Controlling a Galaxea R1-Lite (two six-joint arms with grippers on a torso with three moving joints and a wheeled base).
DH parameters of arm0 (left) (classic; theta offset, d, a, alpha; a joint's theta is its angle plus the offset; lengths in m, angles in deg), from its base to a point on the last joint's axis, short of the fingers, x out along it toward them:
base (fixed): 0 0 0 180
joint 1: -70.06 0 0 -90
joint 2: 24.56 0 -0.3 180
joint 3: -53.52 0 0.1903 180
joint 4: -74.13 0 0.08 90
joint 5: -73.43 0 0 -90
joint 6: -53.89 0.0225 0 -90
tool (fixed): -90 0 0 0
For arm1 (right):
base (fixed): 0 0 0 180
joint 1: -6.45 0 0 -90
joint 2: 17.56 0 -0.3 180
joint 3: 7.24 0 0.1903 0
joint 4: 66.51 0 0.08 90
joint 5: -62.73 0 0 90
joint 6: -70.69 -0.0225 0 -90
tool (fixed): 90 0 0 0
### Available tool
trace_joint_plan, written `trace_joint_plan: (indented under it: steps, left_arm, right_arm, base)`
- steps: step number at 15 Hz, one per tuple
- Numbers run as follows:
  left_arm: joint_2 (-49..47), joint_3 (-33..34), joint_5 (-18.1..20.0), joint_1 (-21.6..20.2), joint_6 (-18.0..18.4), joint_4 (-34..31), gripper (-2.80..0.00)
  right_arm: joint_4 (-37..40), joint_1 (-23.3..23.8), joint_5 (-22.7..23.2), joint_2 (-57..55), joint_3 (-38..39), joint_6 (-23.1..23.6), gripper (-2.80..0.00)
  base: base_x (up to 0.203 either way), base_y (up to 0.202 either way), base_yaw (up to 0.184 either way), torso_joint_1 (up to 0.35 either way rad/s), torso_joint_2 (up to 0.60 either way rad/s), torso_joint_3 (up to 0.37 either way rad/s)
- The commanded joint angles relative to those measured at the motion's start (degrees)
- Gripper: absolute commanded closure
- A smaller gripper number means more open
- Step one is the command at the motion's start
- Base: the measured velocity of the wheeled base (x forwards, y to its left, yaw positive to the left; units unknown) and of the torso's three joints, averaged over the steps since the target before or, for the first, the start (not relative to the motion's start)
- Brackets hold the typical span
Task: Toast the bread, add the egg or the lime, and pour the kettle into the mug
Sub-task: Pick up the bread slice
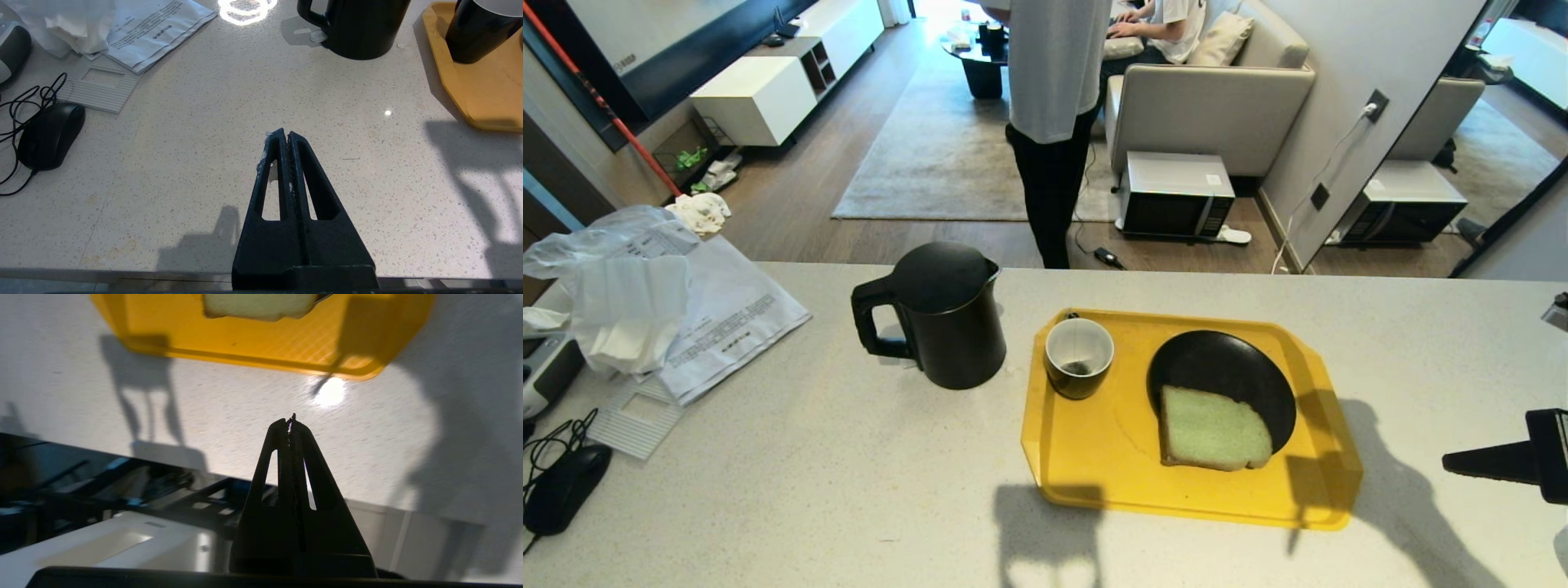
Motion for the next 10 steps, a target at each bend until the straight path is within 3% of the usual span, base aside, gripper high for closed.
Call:
trace_joint_plan:
  steps: [1,6,10]
  left_arm:
    - [0.0,0.0,0.0,0.0,0.0,0.0,0.00]
    - [0.0,0.0,0.0,0.0,0.0,0.0,0.00]
    - [0.0,0.0,0.0,0.0,0.0,0.0,0.00]
  right_arm:
    - [0.4,-3.8,1.8,-2.6,0.7,-8.7,0.00]
    - [0.2,-4.7,3.5,-8.8,1.8,-10.1,0.00]
    - [-4.6,-4.4,3.0,-14.6,3.4,-13.3,0.00]
  base:
    - [0.000,0.000,0.000,0.000,0.00,0.000]
    - [0.000,0.000,0.000,0.000,0.00,0.000]
    - [0.000,0.000,0.000,0.000,0.00,0.000]
